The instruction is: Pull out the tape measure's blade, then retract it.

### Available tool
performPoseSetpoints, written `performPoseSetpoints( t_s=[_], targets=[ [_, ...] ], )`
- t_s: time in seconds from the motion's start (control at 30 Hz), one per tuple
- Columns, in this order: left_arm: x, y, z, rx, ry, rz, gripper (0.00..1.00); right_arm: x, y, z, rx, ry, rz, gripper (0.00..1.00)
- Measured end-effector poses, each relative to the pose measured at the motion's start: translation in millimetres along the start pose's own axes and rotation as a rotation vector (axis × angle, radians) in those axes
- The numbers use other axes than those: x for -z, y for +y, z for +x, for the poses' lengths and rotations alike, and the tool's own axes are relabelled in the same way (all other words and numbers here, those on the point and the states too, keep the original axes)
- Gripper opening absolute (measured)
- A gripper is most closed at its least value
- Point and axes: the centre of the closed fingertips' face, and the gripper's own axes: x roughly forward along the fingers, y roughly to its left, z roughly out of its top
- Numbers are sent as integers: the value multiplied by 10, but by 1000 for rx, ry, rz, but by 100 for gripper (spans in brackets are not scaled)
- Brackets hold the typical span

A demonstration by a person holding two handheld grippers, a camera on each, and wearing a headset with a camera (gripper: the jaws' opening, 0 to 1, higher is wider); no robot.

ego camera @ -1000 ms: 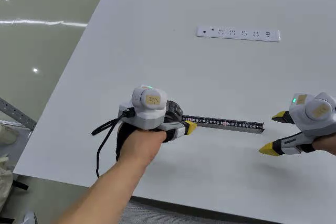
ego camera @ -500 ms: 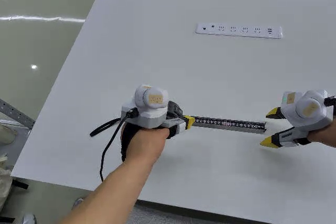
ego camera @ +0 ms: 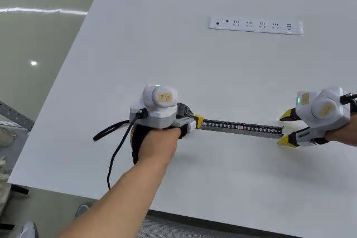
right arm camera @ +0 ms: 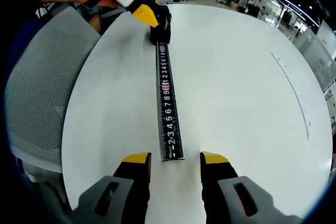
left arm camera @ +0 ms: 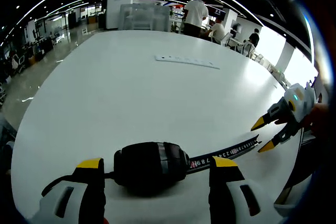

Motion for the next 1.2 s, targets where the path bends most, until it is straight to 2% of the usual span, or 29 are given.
performPoseSetpoints(
  t_s=[0.13,0.6,1.2],
  targets=[
    [20,32,57,-11,5,-16,76,11,-3,17,-11,12,-31,31],
    [69,73,75,-34,4,-24,69,1,24,46,-42,22,-81,21],
    [40,71,73,-29,-8,-29,64,21,33,43,-63,21,-86,15]
  ],
)
